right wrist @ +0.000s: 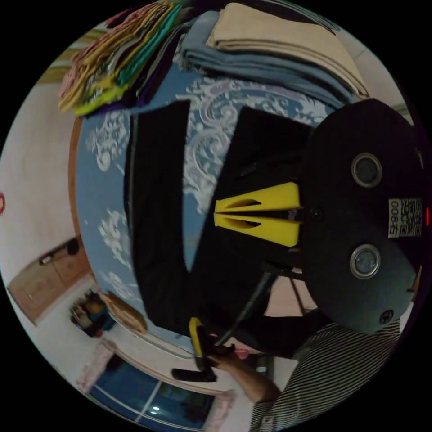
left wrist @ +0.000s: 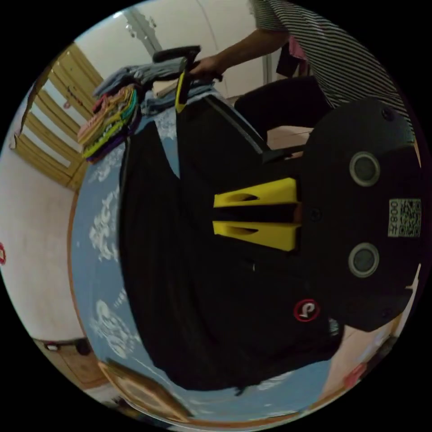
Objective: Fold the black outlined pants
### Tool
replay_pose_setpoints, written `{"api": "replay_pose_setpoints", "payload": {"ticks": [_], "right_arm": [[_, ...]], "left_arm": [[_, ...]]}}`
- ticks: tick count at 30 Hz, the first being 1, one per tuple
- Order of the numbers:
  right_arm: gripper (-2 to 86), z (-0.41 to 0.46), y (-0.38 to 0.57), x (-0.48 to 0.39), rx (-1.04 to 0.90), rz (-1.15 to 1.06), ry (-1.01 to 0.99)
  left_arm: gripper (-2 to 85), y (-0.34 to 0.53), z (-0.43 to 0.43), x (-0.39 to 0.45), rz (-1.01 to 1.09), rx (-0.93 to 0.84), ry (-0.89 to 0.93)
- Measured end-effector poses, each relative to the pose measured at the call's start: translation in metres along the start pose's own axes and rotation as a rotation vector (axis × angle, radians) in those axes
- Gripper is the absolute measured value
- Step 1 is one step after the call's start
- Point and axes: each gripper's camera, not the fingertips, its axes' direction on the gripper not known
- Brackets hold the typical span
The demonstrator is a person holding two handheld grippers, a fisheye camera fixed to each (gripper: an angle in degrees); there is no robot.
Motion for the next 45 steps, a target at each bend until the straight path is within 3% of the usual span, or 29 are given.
{"api": "replay_pose_setpoints", "payload": {"ticks": [4,12,17,21,24,28,33,40,45], "right_arm": [[0.2,0.068,0.019,-0.067,-0.171,-0.109,0.08],[0.1,0.092,0.014,-0.12,-0.125,-0.122,0.185],[0.1,0.148,0.019,-0.16,-0.216,-0.165,0.251],[0.1,0.167,0.015,-0.179,-0.193,-0.155,0.297],[0.1,0.177,0.003,-0.192,-0.233,-0.155,0.276],[0.1,0.174,-0.006,-0.22,-0.121,-0.208,0.124],[0.4,0.204,-0.026,-0.267,-0.117,-0.349,0.064],[0.2,0.271,-0.067,-0.323,-0.238,-0.437,0.078],[0.1,0.291,-0.088,-0.339,-0.247,-0.441,0.059]], "left_arm": [[2.9,0.028,-0.001,-0.022,-0.098,-0.066,0.037],[0.6,0.081,-0.088,-0.021,-0.05,0.036,-0.107],[0.5,0.112,-0.088,-0.052,-0.127,-0.168,-0.157],[0.6,0.129,-0.123,-0.069,-0.16,-0.149,-0.088],[1.1,0.153,-0.167,-0.084,-0.224,-0.042,-0.13],[3.9,0.2,-0.222,-0.125,-0.423,0.114,-0.122],[9.4,0.256,-0.262,-0.197,-0.756,0.204,0.083],[4.5,0.269,-0.293,-0.231,-0.84,0.175,0.223],[2.9,0.3,-0.354,-0.243,-0.814,0.336,0.247]]}}
